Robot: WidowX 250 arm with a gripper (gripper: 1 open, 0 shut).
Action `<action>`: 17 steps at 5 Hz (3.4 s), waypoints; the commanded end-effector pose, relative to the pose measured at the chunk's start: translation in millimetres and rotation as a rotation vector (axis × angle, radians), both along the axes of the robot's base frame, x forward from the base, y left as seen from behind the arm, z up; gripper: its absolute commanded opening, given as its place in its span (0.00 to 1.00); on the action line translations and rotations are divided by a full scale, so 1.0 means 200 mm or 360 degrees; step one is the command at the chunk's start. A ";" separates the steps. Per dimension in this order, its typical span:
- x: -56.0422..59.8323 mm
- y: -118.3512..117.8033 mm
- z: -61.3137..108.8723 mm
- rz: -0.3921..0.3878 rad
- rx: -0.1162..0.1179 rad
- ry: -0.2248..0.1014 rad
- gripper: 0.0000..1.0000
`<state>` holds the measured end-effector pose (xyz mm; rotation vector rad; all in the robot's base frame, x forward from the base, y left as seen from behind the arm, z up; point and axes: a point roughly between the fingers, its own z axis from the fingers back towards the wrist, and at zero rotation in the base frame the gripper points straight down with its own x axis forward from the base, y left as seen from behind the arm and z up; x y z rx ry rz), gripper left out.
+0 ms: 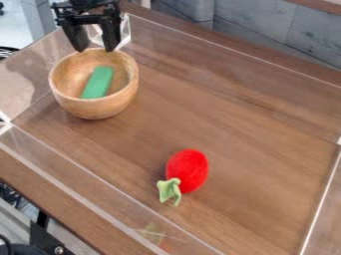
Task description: Put the green stick in the brown bowl
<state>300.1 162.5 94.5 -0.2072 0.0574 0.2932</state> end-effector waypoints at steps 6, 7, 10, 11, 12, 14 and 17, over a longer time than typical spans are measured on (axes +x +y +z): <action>0.08 0.11 0.01 -0.0208 -0.0050 -0.0113 0.00; 0.08 0.13 0.03 -0.0167 -0.0062 -0.0127 1.00; 0.07 0.09 -0.01 -0.0126 -0.0081 -0.0138 0.00; 0.08 0.07 0.01 -0.0161 -0.0093 -0.0145 1.00; 0.09 0.04 0.02 -0.0195 -0.0101 -0.0147 1.00; 0.15 0.10 0.05 -0.0197 -0.0123 -0.0170 0.00; 0.01 0.14 0.12 -0.0128 -0.0189 -0.0184 0.00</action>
